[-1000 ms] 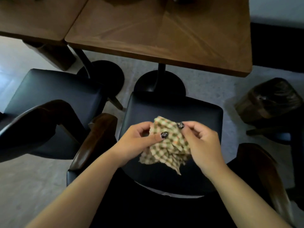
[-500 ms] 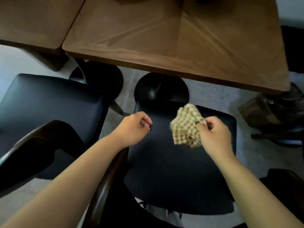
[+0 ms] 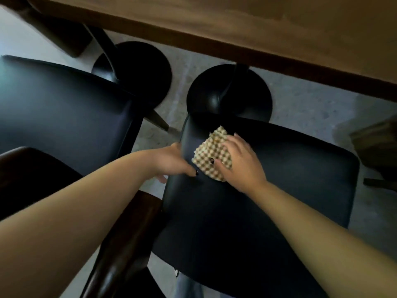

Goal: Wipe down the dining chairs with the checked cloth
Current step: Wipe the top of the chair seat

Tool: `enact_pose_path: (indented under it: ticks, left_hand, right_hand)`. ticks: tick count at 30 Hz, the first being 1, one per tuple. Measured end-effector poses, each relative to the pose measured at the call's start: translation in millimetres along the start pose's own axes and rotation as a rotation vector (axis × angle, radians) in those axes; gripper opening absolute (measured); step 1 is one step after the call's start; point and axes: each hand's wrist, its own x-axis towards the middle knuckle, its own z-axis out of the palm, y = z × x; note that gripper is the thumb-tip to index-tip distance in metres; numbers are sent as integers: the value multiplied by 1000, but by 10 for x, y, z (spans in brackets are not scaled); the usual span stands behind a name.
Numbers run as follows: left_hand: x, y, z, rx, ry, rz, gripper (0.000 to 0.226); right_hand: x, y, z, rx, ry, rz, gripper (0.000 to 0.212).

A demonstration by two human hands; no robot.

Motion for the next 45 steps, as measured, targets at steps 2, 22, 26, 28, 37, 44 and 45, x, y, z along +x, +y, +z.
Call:
enact_pose_path:
  ticks: [2,22,26,28,37,44,45]
  left_hand:
    - [99,-27,-46,-60,-13,0,91]
    - [724,-152,-21,638,-33,20,119]
    - [698,-166,-31,614,-18,21,127]
    - [707,-157,-21,635,-18,-3,133]
    - [728,-135,73,743,32,-1,132]
    - [768,-158,65,754,42,-4,138]
    - [767,-151,74,742,42,-8,139]
  right_hand:
    - [48,45,158,-100,-45,-30,65]
    - [246,-289,939,-145,132,-278,55]
    - [143,211,783,-243,7,-458,45]
    - [455,625,481,-277,156,-183,50]
    - [-344,-457,1141,-287,50,-314,57]
    - [164,1071,25,-170,292,219,45]
    - [205,1233,-47,-123,387,374,52]
